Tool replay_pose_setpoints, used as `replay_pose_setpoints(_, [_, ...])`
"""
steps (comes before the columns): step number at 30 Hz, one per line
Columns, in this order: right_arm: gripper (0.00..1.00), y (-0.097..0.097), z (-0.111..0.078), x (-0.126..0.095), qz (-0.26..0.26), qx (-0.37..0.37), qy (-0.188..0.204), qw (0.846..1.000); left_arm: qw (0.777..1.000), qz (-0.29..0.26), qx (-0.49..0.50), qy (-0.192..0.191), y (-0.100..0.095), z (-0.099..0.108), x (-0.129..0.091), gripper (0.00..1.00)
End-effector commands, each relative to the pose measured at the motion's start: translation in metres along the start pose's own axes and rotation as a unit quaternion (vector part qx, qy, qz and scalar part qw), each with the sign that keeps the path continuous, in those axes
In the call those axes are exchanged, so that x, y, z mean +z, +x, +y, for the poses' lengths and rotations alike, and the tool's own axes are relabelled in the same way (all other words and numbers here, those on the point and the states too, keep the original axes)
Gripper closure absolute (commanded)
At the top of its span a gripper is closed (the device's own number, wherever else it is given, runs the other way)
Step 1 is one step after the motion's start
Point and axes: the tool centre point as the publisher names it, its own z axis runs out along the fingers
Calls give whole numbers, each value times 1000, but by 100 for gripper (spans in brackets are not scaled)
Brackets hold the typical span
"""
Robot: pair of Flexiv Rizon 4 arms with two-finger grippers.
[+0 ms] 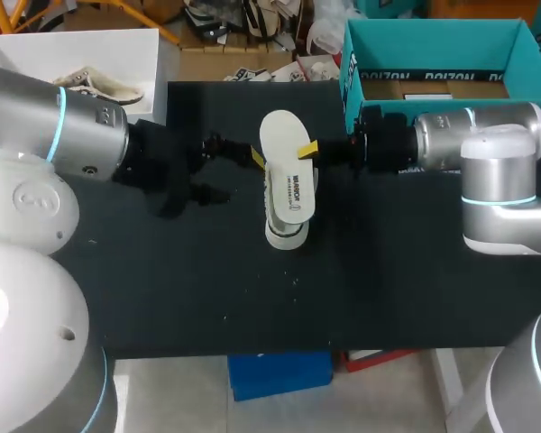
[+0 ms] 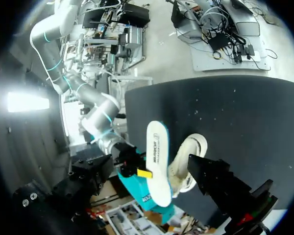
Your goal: Take the shoe out of the shoebox, open the shoe tongue, remove and reinsert the insole, then place the shoe into the shoebox
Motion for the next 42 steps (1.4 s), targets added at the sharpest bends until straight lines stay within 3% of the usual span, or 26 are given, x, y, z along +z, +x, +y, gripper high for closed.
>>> replay_pose_setpoints(1, [100, 0, 0, 2, -1, 0, -1, 1000, 974, 225, 10, -6, -4, -1, -4, 0])
replay_pose_setpoints(10, [100, 0, 0, 2, -1, 0, -1, 1000, 974, 225, 10, -6, -4, -1, -4, 0])
replay_pose_setpoints(14, [100, 0, 0, 2, -1, 0, -1, 1000, 957, 290, 8, 20, -11, -1, 14, 0])
replay_pose_setpoints(28, [100, 0, 0, 2, -1, 0, -1, 1000, 920, 386, -4, 66, -16, 3, 37, 0])
replay_pose_setpoints(42, [100, 0, 0, 2, -1, 0, -1, 1000, 910, 404, 26, 90, -16, 1, 68, 0])
